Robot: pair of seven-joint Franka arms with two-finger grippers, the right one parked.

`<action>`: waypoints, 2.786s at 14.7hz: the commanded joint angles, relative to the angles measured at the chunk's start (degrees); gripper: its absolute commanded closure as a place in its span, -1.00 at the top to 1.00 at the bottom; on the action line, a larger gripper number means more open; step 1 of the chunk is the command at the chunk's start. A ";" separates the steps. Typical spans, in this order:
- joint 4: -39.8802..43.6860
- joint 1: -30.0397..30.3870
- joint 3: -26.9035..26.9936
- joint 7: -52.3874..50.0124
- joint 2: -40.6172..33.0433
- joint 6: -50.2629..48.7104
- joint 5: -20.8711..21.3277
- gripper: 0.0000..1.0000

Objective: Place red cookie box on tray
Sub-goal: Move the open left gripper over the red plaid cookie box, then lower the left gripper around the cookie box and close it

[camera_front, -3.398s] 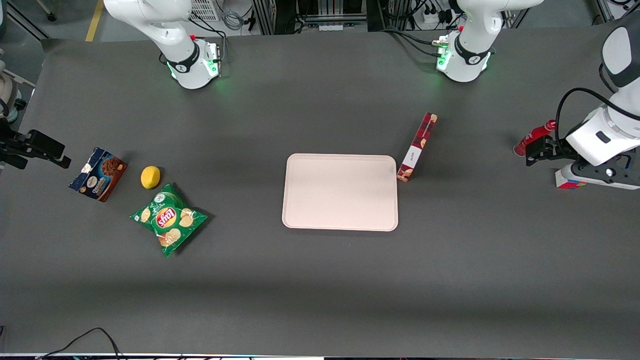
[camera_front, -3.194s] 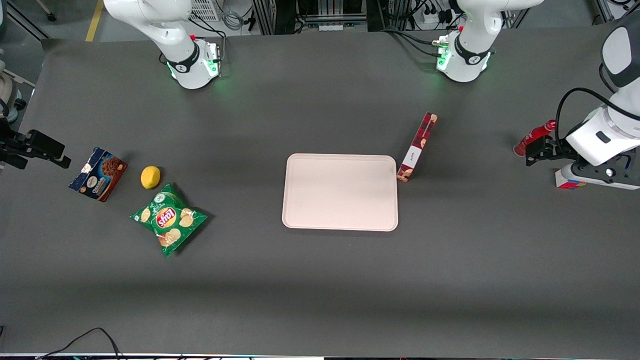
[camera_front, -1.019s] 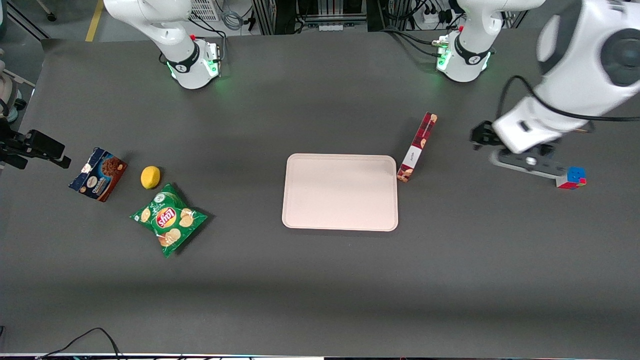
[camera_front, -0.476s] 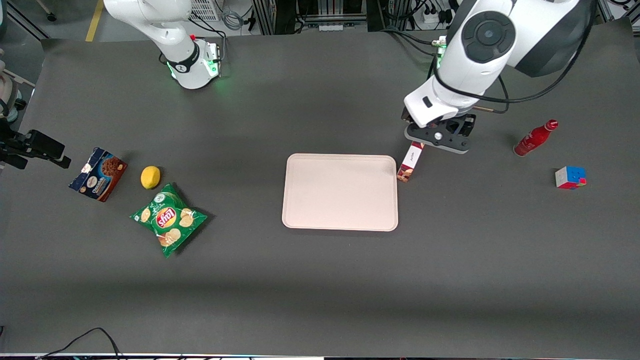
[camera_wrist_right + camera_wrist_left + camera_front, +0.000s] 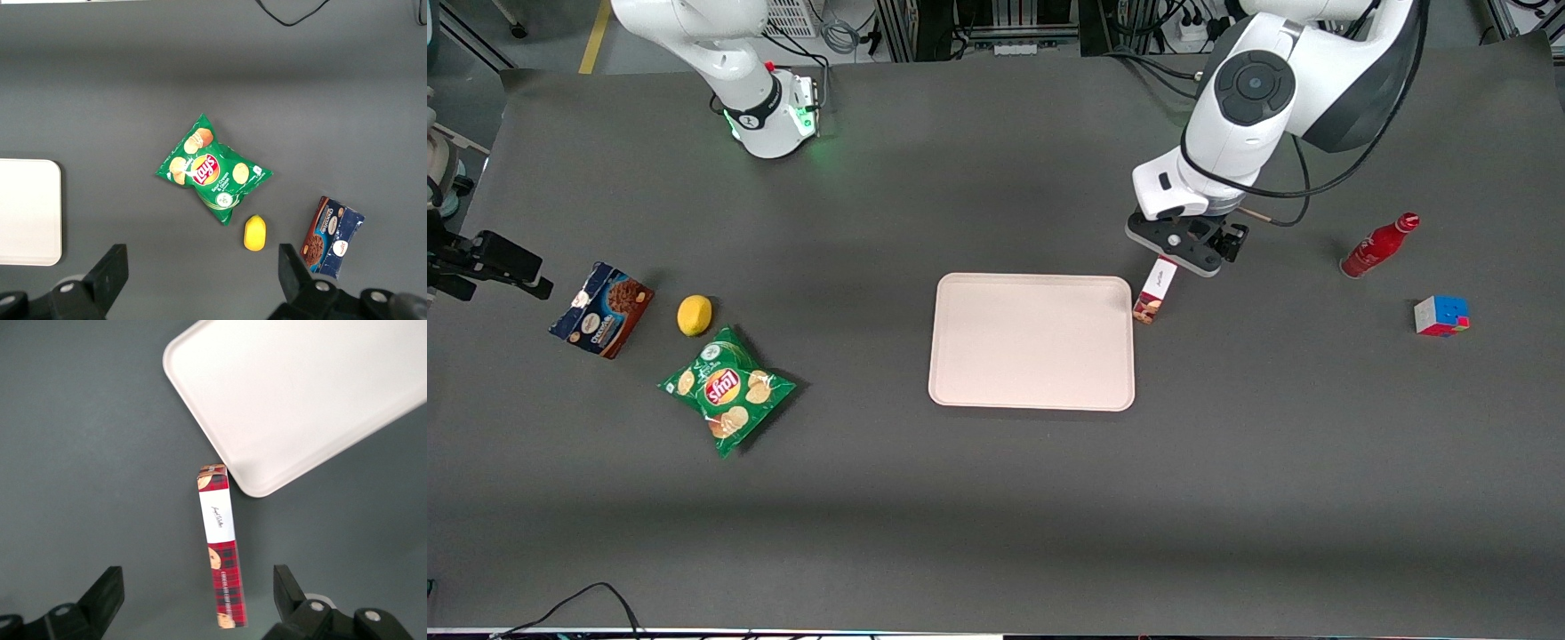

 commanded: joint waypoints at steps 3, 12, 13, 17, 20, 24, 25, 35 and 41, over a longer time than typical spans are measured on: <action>-13.97 0.38 0.14 8.00 -7.04 10.34 -1.04 1.00; -30.62 0.29 0.23 8.18 -7.50 30.76 -2.90 1.00; -31.23 0.29 0.14 7.92 -6.72 32.25 -2.90 1.00; -32.12 -1.28 -0.56 2.57 -3.20 35.95 -2.90 1.00; -32.29 -1.55 -0.65 1.94 -0.74 38.07 -2.81 1.00; -33.08 -1.99 -0.92 1.94 0.23 38.68 -2.72 1.00; -33.17 -2.26 -0.92 1.94 0.50 38.77 -2.72 1.00; -33.61 -1.56 -0.57 2.73 5.51 44.22 0.97 1.00; -33.79 1.16 -0.04 2.82 6.83 44.84 5.27 0.79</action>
